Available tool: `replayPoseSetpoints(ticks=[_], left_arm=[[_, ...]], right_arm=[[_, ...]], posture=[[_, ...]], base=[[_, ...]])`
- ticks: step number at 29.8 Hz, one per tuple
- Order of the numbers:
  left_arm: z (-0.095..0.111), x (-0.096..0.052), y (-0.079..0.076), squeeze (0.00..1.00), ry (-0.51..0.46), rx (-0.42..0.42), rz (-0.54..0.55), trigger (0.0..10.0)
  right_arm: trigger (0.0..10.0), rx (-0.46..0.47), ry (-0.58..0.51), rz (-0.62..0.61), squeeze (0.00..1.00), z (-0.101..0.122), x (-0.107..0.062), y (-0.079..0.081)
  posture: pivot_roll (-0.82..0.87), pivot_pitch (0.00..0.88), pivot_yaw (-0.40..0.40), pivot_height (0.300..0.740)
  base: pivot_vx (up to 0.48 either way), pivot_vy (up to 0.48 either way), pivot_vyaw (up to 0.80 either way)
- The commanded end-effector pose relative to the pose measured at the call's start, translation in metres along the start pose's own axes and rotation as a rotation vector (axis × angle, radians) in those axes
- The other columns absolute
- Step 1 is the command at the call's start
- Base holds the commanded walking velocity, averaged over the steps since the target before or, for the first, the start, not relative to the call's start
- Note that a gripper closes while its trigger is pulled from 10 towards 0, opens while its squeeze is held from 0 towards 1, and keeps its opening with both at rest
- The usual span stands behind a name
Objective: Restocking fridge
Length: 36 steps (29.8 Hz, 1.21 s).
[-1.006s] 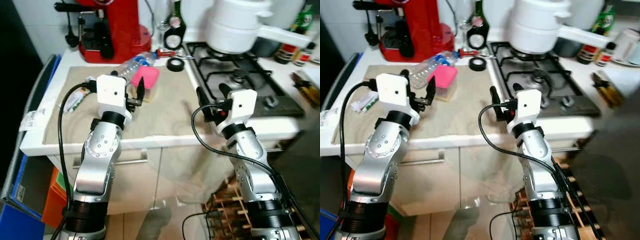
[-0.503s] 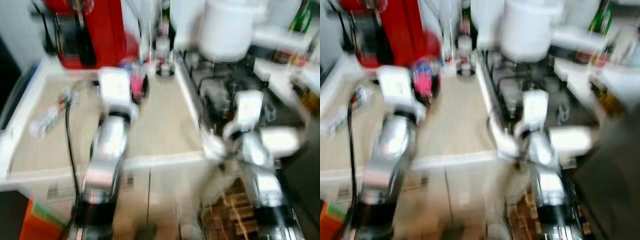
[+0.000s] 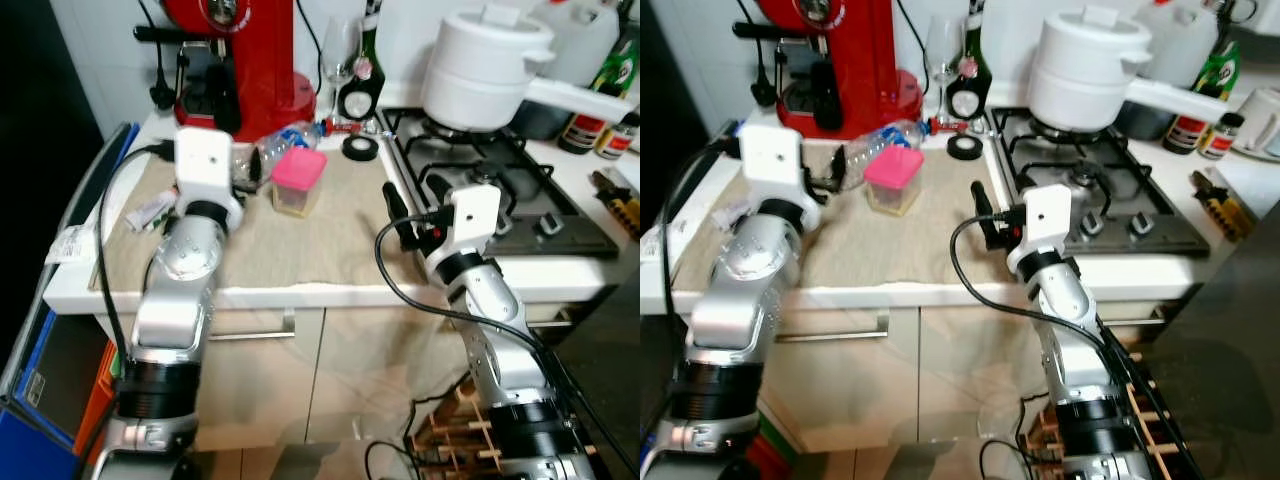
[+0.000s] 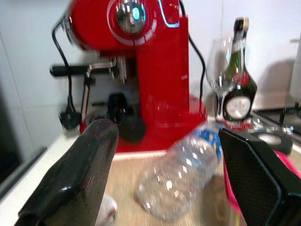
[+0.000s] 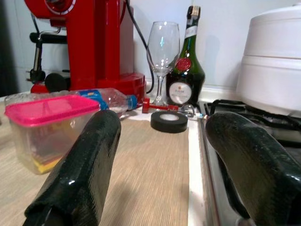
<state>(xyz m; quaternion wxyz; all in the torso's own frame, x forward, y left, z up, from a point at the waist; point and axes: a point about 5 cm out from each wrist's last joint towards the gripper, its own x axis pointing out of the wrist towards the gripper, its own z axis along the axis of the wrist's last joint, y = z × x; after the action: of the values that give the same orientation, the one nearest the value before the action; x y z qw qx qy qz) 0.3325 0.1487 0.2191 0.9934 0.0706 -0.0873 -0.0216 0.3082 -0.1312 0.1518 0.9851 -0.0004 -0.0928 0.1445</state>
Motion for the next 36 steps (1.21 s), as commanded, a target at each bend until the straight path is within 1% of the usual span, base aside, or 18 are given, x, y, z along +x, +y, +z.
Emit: replayPoseSetpoints(ticks=[1, 3, 5, 9, 15, 19, 21, 23, 24, 27, 29, 31, 32, 34, 36], left_arm=[[0.005, 0.004, -0.004, 0.00, 0.012, 0.012, -0.041, 10.0], [0.007, 0.007, -0.004, 0.00, 0.013, 0.018, -0.049, 10.0], [0.006, 0.009, -0.003, 0.00, 0.026, 0.024, -0.047, 10.0], [0.005, 0.008, -0.005, 0.00, 0.037, 0.026, -0.051, 10.0], [0.004, 0.006, -0.003, 0.00, 0.054, 0.028, -0.028, 10.0], [0.003, 0.005, 0.002, 0.00, 0.093, 0.066, 0.009, 10.0], [0.007, 0.004, 0.003, 0.00, 0.106, 0.082, 0.020, 10.0], [0.013, 0.003, 0.000, 0.00, 0.099, 0.059, 0.000, 10.0], [0.019, 0.002, -0.005, 0.00, 0.104, 0.026, -0.030, 10.0], [0.025, 0.000, -0.012, 0.00, 0.135, -0.026, -0.087, 10.0], [0.028, -0.002, -0.016, 0.00, 0.149, -0.040, -0.119, 10.0], [0.026, -0.003, -0.020, 0.00, 0.185, -0.070, -0.161, 10.0], [0.023, -0.001, -0.021, 0.00, 0.200, -0.064, -0.170, 10.0], [0.022, -0.001, -0.021, 0.00, 0.204, -0.062, -0.170, 10.0], [0.015, 0.002, -0.022, 0.00, 0.236, -0.047, -0.179, 10.0]], right_arm=[[10.0, -0.007, -0.016, 0.000, 0.00, 0.005, -0.001, -0.003], [10.0, -0.005, 0.004, 0.005, 0.00, 0.004, -0.001, -0.002], [10.0, -0.009, 0.006, 0.007, 0.00, 0.004, -0.001, -0.003], [10.0, -0.009, 0.004, 0.003, 0.00, 0.004, -0.002, -0.005], [10.0, -0.026, 0.014, 0.016, 0.00, 0.003, -0.003, -0.003], [10.0, -0.022, 0.014, 0.024, 0.00, 0.003, -0.004, -0.002], [10.0, -0.019, 0.015, 0.028, 0.00, 0.003, -0.004, -0.002], [10.0, -0.017, 0.017, 0.030, 0.00, 0.003, -0.004, -0.002], [10.0, -0.016, 0.020, 0.034, 0.00, 0.002, -0.005, -0.002], [10.0, -0.017, 0.021, 0.037, 0.00, 0.002, -0.005, -0.002], [10.0, -0.017, 0.021, 0.039, 0.00, 0.002, -0.005, -0.002], [10.0, -0.016, 0.022, 0.041, 0.00, 0.002, -0.004, -0.002], [10.0, -0.015, 0.022, 0.044, 0.00, 0.002, -0.004, -0.002], [10.0, -0.015, 0.022, 0.044, 0.00, 0.002, -0.003, -0.002], [10.0, -0.013, 0.021, 0.046, 0.00, 0.002, -0.003, -0.001]], posture=[[-0.04, 0.000, -0.038, 0.740], [-0.04, 0.000, -0.039, 0.740], [-0.04, 0.000, -0.041, 0.740], [-0.04, 0.000, -0.045, 0.740], [-0.04, 0.009, -0.048, 0.740], [-0.04, 0.013, -0.049, 0.740], [-0.03, 0.020, -0.053, 0.740], [-0.03, 0.022, -0.055, 0.740], [-0.03, 0.023, -0.056, 0.740], [-0.03, 0.024, -0.059, 0.740], [-0.03, 0.023, -0.060, 0.740], [-0.03, 0.024, -0.064, 0.740], [-0.03, 0.025, -0.067, 0.740], [-0.03, 0.025, -0.068, 0.740], [-0.03, 0.025, -0.068, 0.740]], base=[[0.000, 0.000, 0.00], [0.000, 0.000, 0.00], [0.000, 0.000, -0.80], [0.000, 0.000, -0.79], [0.000, 0.000, 0.00], [0.000, 0.000, 0.00], [0.000, 0.000, 0.00], [0.000, 0.000, 0.00], [0.000, 0.000, 0.00], [0.000, 0.000, 0.00], [0.000, 0.000, 0.00], [0.000, 0.000, 0.00], [0.000, 0.000, 0.00], [0.000, 0.000, 0.00], [0.000, 0.000, 0.00]])
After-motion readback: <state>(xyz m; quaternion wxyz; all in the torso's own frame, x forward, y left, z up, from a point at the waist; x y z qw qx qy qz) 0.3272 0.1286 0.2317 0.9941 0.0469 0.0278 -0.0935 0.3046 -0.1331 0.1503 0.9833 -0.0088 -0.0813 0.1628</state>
